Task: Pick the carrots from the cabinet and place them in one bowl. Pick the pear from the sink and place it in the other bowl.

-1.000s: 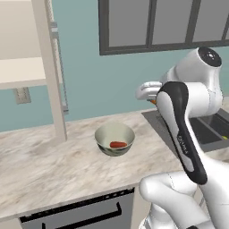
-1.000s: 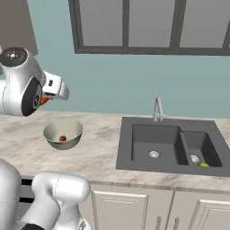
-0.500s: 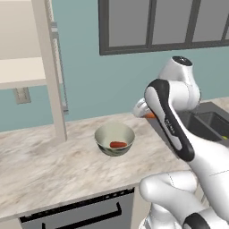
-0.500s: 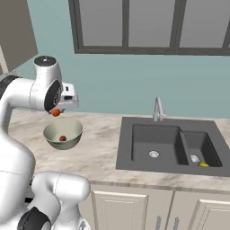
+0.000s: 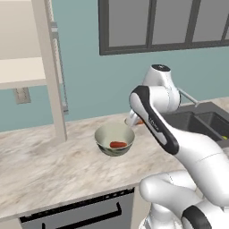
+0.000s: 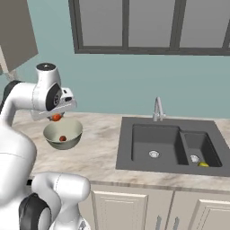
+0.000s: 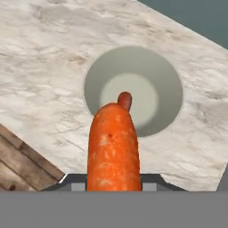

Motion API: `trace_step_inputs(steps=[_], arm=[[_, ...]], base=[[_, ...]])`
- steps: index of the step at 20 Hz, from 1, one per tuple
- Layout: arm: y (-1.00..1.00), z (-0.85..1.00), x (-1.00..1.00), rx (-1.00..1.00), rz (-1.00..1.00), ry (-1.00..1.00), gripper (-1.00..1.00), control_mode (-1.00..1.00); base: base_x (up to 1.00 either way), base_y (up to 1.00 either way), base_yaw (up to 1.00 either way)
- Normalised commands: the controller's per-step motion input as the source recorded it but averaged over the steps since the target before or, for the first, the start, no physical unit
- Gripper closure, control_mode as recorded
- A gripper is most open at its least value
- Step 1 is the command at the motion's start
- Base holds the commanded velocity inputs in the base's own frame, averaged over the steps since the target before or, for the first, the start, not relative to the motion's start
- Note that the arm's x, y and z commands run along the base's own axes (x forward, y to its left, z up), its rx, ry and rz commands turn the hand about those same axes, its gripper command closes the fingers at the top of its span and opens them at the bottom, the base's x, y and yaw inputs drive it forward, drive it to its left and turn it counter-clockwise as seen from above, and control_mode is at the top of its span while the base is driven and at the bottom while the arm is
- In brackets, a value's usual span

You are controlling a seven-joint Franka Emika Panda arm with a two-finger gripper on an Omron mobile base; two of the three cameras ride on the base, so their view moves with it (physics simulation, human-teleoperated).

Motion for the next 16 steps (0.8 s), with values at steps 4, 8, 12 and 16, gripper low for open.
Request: trace_step_inputs(steps=[4, 8, 12, 16], arm=[[0.25, -0.37, 0.42, -0.1, 0.02, -0.03, 1.0, -1.0], [0.29, -0.42, 0.47, -0.17, 0.0, 0.0, 1.0, -1.0], [0.18, -0.41, 0.25, -0.07, 0.0, 0.04, 1.0, -1.0], [0.0, -0.5, -0.01, 0.0, 0.0, 0.13, 1.0, -1.0]], base=[[0.0, 0.0, 0.0], [0.0, 0.0, 0.0], [0.0, 0.0, 0.0], [0.0, 0.0, 0.0]])
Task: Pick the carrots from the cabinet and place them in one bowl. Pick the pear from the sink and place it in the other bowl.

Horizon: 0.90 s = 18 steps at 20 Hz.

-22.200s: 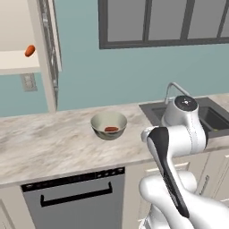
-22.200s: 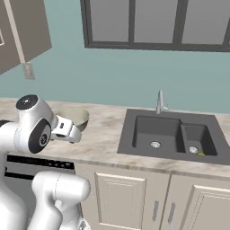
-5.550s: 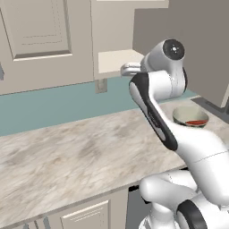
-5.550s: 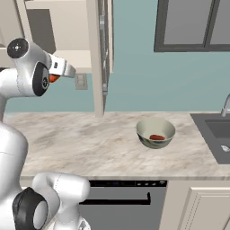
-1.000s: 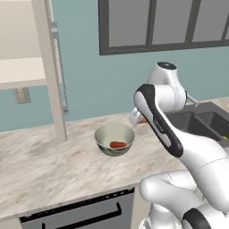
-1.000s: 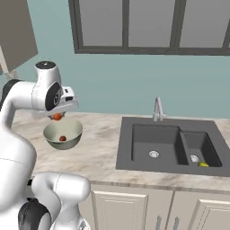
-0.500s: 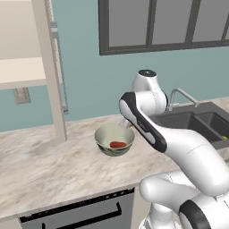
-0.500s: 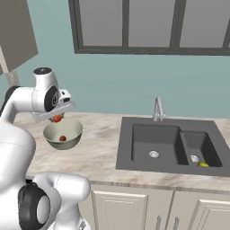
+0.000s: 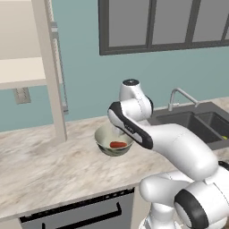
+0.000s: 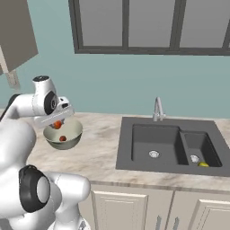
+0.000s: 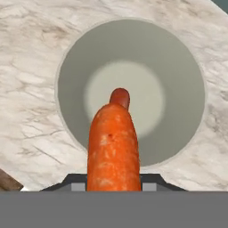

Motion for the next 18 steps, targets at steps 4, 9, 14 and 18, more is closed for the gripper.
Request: trace_step_inputs(steps=[4, 9, 14, 18], arm=[[0.0, -0.47, 0.1, 0.0, 0.0, 0.01, 1.0, -1.0], [0.0, -0.28, 0.21, 0.0, 0.03, -0.05, 1.0, -1.0], [0.01, -0.26, 0.21, 0.0, 0.05, -0.06, 1.0, -1.0], [0.12, -0.23, 0.09, 0.0, 0.05, -0.01, -1.0, -1.0]], base=[[0.0, 0.0, 0.0], [0.0, 0.0, 0.0], [0.0, 0.0, 0.0], [0.0, 0.0, 0.0]])
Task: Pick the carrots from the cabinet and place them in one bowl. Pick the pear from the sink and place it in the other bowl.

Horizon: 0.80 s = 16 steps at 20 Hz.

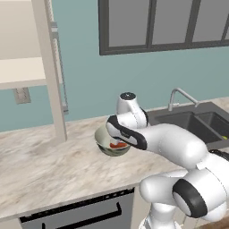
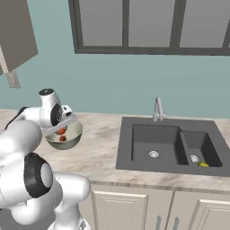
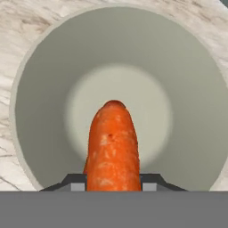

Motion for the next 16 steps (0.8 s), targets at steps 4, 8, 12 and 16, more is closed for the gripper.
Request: trace_step_inputs(steps=[4, 8, 12, 16], arm=[[0.06, -0.16, 0.06, 0.01, 0.05, -0.01, -1.0, -1.0], [-0.01, -0.02, 0.0, 0.01, 0.03, 0.0, -1.0, -1.0], [0.0, 0.11, 0.02, -0.01, 0.01, 0.03, -1.0, -1.0], [-0.06, 0.62, -0.11, 0.0, -0.01, 0.1, -1.0, -1.0]], base=[[0.0, 0.0, 0.0], [0.0, 0.0, 0.0], [0.0, 0.0, 0.0], [0.0, 0.0, 0.0]])
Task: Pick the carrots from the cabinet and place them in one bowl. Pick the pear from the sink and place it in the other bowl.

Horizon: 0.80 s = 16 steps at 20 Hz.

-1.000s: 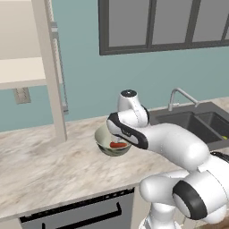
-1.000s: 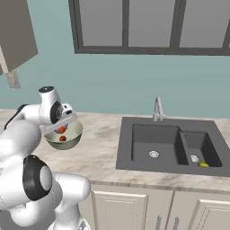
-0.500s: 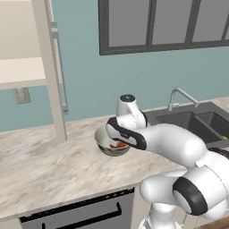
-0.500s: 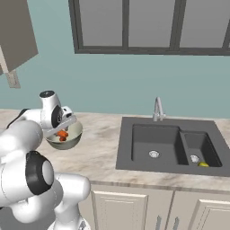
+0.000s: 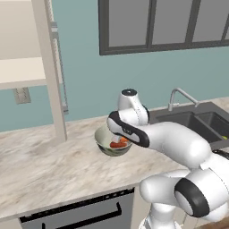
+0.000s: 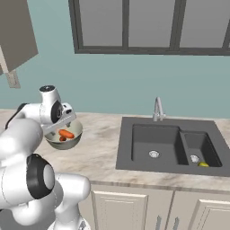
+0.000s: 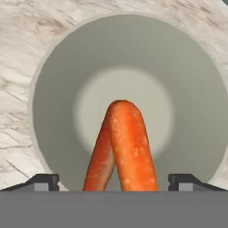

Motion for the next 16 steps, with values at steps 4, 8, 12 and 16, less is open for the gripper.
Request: trace_step_inputs(steps=[4, 8, 12, 16], arm=[[-0.05, 0.54, -0.2, 0.0, -0.06, 0.06, -1.0, -1.0], [-0.05, 0.41, -0.28, 0.01, -0.19, 0.03, -1.0, -1.0], [-0.21, 0.27, -0.14, 0.02, -0.31, 0.0, -1.0, -1.0], [-0.22, 0.51, -0.27, 0.05, -0.25, -0.07, -1.0, -1.0]], base=[[0.0, 0.0, 0.0], [0.0, 0.0, 0.0], [0.0, 0.0, 0.0], [0.0, 0.0, 0.0]])
